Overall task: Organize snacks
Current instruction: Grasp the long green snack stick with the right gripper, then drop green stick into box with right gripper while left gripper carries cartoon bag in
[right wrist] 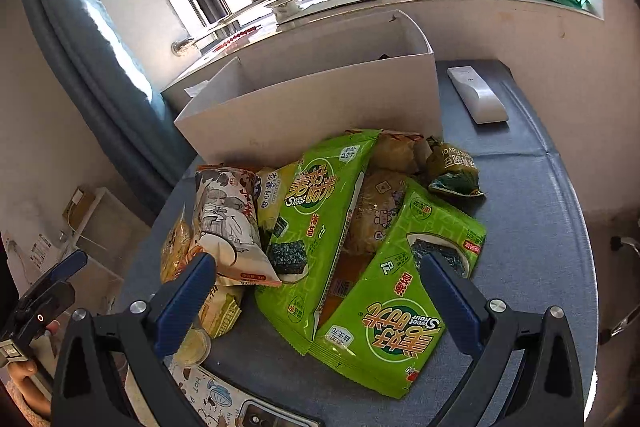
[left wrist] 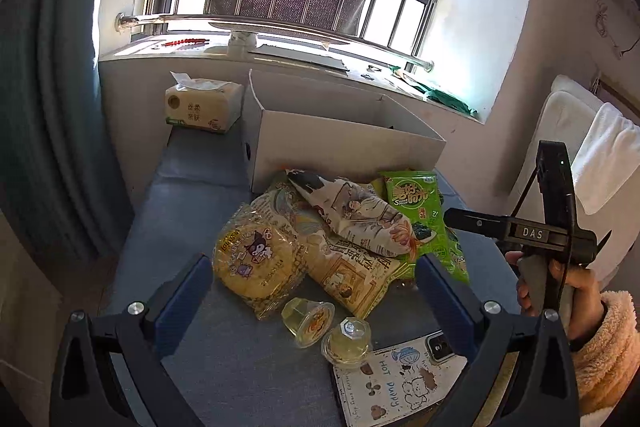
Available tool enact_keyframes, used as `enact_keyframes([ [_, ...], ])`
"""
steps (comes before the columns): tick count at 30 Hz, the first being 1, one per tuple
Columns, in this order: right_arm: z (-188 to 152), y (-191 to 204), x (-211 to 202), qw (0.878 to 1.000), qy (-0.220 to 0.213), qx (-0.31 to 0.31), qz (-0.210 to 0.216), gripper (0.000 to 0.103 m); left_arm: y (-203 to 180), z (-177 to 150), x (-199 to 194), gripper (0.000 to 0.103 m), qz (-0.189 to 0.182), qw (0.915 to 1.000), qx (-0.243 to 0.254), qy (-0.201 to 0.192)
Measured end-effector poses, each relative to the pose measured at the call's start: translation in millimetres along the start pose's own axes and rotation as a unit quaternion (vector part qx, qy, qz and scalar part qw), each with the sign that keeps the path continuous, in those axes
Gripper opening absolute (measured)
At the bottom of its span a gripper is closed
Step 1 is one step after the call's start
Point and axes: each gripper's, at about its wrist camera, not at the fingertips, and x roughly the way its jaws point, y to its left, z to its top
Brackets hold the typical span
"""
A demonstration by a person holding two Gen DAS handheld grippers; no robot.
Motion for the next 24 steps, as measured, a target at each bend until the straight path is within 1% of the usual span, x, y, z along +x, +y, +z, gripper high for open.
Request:
enact_keyframes([
  [2, 7, -4, 15, 1.0, 0.009, 0.012, 0.009, 0.103, 6, -2, 0, 0.103, 0.003, 1.0, -0.006, 0.003],
  [4, 12, -8, 29, 1.0, 0.021, 0.02, 0.002, 0.103, 12, -3, -1, 0.103, 0.009, 0.9999, -0.012, 0.002],
  [5, 14, -10, 36, 0.999, 0.031, 0.022, -0.002, 0.099, 15, -4, -1, 0.103, 0.01, 0.9998, -0.015, 0.004],
  [6, 14, -10, 41, 0.999, 0.036, 0.021, -0.002, 0.084, 18, -5, 0, 0.103, 0.011, 0.9998, -0.018, 0.005],
  [7, 15, -8, 43, 0.999, 0.033, 0.014, -0.006, 0.074, 20, -5, 1, 0.103, 0.015, 0.9996, -0.021, 0.007],
  [8, 17, -4, 45, 0.999, 0.035, 0.001, -0.009, 0.038, 23, -6, 2, 0.103, 0.016, 0.9996, -0.024, 0.008],
  [9, 18, -3, 47, 0.999, 0.044, -0.002, -0.001, 0.026, 25, -7, 3, 0.103, 0.016, 0.9995, -0.027, 0.011],
  [11, 19, -2, 41, 0.999, 0.034, 0.005, 0.014, 0.019, 29, -8, 6, 0.103, 0.02, 0.9992, -0.031, 0.013],
  [14, 21, 3, 27, 1.0, 0.015, -0.013, 0.013, 0.016, 33, -9, 13, 0.103, 0.021, 0.9992, -0.027, 0.02],
  [17, 25, 6, 3, 1.0, -0.01, -0.011, 0.023, 0.013, 37, -9, 30, 0.103, 0.033, 0.9985, 0.0, 0.044],
  [19, 29, 10, -14, 0.999, -0.03, -0.021, 0.014, 0.013, 38, -9, 44, 0.103, 0.039, 0.997, 0.028, 0.061],
  [21, 29, 12, -32, 0.998, -0.048, -0.027, 0.02, 0.013, 41, -7, 60, 0.103, 0.041, 0.995, 0.048, 0.077],
  [22, 29, 13, -40, 0.998, -0.053, -0.026, 0.023, 0.013, 43, -5, 67, 0.103, 0.036, 0.9943, 0.054, 0.085],
  [24, 26, 14, -55, 0.997, -0.061, -0.026, 0.028, 0.013, 45, 0, 81, 0.103, 0.002, 0.9929, 0.061, 0.103],
])
